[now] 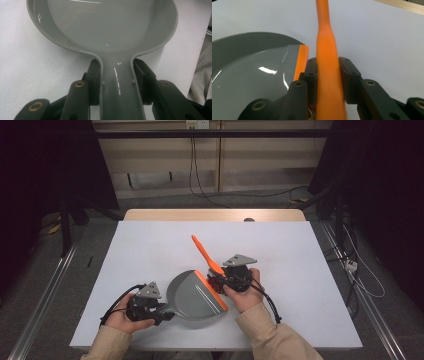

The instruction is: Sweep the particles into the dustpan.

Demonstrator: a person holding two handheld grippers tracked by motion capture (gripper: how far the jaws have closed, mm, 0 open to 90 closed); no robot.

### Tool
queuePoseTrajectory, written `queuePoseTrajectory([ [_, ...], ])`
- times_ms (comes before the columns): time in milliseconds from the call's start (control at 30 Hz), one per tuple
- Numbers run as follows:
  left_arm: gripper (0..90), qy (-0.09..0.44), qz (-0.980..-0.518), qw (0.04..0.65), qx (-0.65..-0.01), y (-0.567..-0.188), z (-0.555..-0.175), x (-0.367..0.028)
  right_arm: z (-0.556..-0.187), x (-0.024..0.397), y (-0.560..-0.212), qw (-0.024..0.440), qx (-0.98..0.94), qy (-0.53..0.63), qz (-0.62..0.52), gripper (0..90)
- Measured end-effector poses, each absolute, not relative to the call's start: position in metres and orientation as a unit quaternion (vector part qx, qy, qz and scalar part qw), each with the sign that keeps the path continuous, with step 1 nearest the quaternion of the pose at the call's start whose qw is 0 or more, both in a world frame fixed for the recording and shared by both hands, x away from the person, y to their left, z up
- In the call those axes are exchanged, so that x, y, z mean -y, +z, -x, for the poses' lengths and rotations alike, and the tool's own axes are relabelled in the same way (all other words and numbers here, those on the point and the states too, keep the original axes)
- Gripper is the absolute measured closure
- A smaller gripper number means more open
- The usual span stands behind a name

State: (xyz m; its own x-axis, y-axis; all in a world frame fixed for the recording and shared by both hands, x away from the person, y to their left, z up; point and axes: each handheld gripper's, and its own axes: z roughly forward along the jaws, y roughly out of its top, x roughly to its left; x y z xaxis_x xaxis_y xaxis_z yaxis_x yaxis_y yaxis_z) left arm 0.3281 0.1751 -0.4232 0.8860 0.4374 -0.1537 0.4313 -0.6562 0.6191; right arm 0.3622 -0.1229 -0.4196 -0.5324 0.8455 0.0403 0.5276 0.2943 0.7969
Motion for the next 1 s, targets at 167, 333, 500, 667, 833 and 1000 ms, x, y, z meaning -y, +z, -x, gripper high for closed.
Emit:
queuePoseTrajectory([
  [167,62.6,0.003,-0.909,0.340,-0.240,-0.423,-0.328,-0.174,-0.361,0.121,-0.419,0.196,-0.779,0.400,-0.441,70.8],
  [333,62.6,0.002,-0.910,0.338,-0.238,-0.423,-0.328,-0.174,-0.361,0.120,-0.420,0.190,-0.776,0.404,-0.445,70.7],
  [500,62.6,0.001,-0.909,0.340,-0.242,-0.424,-0.328,-0.173,-0.359,0.117,-0.420,0.183,-0.775,0.410,-0.445,70.7],
  [667,62.6,0.000,-0.909,0.340,-0.242,-0.424,-0.328,-0.173,-0.358,0.113,-0.420,0.180,-0.773,0.413,-0.447,70.6],
  [833,62.6,0.000,-0.909,0.339,-0.242,-0.424,-0.328,-0.173,-0.356,0.111,-0.420,0.174,-0.770,0.419,-0.448,70.7],
  [1000,62.6,0.001,-0.910,0.338,-0.242,-0.425,-0.328,-0.173,-0.354,0.106,-0.421,0.175,-0.765,0.422,-0.453,70.7],
])
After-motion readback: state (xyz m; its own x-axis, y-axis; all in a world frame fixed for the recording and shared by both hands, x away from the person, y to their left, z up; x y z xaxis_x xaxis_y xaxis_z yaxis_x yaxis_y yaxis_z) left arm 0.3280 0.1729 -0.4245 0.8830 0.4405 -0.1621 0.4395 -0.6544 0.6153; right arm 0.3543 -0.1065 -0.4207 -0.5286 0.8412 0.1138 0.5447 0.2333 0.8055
